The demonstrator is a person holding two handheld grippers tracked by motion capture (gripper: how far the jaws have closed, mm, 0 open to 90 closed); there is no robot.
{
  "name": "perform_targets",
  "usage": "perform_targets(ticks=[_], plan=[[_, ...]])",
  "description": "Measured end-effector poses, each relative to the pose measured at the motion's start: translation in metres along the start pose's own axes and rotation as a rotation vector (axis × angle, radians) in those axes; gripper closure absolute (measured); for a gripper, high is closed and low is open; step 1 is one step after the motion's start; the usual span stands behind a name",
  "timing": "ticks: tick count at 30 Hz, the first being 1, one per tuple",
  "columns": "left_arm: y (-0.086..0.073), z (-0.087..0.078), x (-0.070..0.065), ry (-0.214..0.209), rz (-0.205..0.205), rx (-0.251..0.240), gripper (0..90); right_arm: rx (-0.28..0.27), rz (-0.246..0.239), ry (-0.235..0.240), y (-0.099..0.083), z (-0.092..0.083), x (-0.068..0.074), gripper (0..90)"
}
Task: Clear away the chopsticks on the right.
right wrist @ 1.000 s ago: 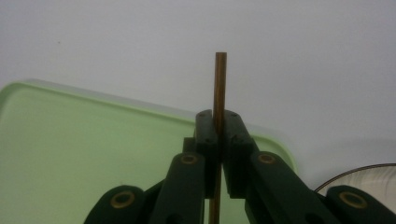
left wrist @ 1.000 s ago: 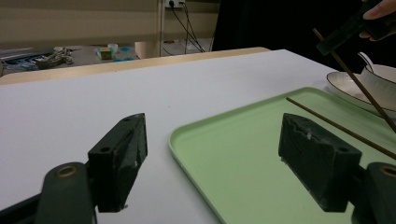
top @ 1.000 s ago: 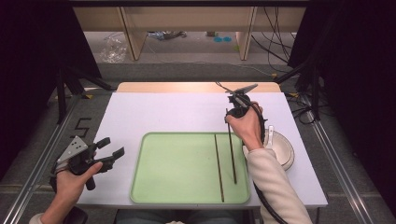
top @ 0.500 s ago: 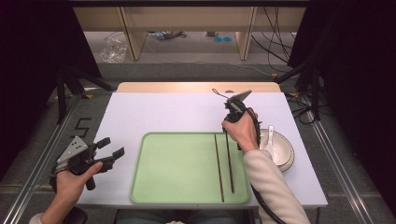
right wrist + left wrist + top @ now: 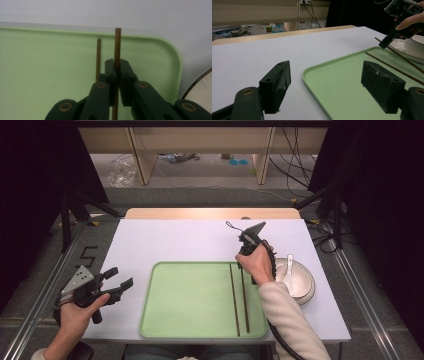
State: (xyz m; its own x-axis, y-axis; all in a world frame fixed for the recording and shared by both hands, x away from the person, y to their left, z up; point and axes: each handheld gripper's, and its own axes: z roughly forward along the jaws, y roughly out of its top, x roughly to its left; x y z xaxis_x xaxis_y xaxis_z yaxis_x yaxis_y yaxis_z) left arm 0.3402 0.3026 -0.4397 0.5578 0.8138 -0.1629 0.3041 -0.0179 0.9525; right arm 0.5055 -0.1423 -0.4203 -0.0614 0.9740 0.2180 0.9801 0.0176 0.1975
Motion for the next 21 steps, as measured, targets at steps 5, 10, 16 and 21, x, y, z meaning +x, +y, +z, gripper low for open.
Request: perform_targets(ticks=[5, 10, 16, 21], plan=[[0.0, 0.0, 0.0, 0.0, 0.001, 0.0, 23.8, 0.041, 0.013, -0.011, -0.001, 0.004, 0.002, 87.4], [0.0, 0.0, 0.0, 0.0, 0.001, 0.001, 23.8, 0.076, 0.002, -0.017, -0.001, 0.008, 0.001, 87.4], [0.0, 0.0, 0.0, 0.0, 0.0, 0.0, 23.8, 0.092, 0.015, -0.02, -0.002, 0.013, 0.003, 87.3], [0.0, 0.0, 0.0, -0.001, 0.0, 0.0, 23.8, 0.091, -0.006, -0.022, -0.003, 0.017, 0.002, 84.2]])
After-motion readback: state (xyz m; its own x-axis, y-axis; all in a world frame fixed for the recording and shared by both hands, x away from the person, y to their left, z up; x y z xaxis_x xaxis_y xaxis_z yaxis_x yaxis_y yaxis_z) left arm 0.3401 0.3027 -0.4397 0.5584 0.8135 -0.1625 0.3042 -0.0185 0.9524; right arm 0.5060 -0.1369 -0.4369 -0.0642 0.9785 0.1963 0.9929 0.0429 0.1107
